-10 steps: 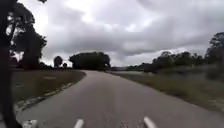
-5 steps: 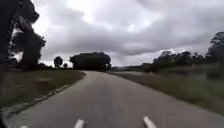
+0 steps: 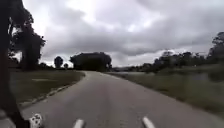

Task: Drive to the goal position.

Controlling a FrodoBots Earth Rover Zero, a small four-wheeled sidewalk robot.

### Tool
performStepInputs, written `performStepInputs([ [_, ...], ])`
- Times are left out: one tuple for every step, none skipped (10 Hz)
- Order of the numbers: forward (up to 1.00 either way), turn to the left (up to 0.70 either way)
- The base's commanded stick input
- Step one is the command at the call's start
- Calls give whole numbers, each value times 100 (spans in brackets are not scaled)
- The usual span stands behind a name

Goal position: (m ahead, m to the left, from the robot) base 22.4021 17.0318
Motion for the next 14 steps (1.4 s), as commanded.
performStepInputs([
  [70,27],
  [70,27],
  [70,23],
  [70,16],
  [70,0],
  [70,0],
  [70,0],
  [70,0],
  [70,0],
  [70,0],
  [70,0],
  [70,0],
  [70,0],
  [70,0],
])
